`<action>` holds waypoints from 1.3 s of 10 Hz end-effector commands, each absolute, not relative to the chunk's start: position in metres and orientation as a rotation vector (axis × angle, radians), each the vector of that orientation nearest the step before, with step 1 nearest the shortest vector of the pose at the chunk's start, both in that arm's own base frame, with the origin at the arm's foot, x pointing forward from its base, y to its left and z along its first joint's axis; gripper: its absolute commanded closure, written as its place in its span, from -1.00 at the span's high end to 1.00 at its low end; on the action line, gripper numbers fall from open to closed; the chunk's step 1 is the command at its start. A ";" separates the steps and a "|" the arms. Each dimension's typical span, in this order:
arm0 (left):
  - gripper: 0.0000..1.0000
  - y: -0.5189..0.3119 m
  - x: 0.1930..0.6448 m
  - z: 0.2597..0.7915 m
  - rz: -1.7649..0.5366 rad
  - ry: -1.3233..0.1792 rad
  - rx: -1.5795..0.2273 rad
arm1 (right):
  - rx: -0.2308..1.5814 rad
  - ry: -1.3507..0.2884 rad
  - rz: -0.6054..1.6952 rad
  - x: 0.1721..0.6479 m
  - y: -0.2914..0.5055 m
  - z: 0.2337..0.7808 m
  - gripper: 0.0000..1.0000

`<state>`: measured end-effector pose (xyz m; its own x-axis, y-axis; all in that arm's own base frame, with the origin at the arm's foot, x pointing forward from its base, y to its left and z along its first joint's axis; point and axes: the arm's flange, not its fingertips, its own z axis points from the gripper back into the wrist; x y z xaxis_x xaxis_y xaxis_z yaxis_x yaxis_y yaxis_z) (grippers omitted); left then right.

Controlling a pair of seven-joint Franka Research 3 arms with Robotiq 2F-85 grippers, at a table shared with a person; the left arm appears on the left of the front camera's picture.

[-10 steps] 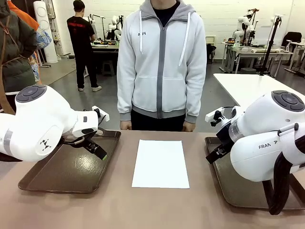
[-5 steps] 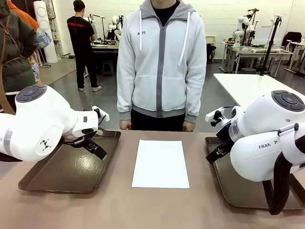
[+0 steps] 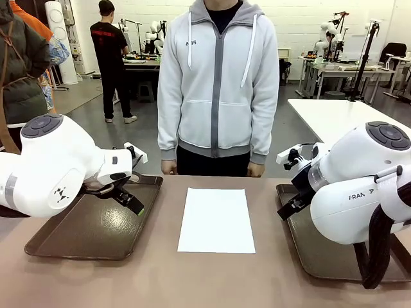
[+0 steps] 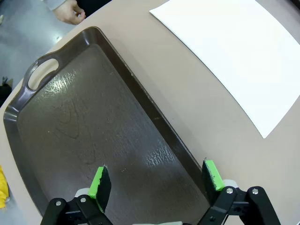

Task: Sort the A4 documents.
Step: Receive the A4 Paper.

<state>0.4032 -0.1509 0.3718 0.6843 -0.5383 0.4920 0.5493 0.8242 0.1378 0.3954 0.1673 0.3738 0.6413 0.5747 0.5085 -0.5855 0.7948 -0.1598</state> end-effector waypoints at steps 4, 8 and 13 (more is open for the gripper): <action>1.00 -0.118 0.390 0.401 -0.594 -0.557 -0.223 | 0.079 -0.614 0.626 0.381 0.147 0.396 1.00; 1.00 -0.062 0.371 0.451 -0.608 -0.631 -0.304 | 0.135 -0.741 0.642 0.345 0.080 0.453 1.00; 1.00 -0.032 0.347 0.481 -0.711 -0.734 -0.426 | 0.304 -0.705 0.612 0.324 0.025 0.482 1.00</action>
<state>0.3702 -0.0439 0.4977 0.5504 -0.4578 0.6982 0.6886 0.7218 -0.0695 0.3625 0.0385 0.5087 0.6005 0.4328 0.6723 -0.6052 0.7956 0.0284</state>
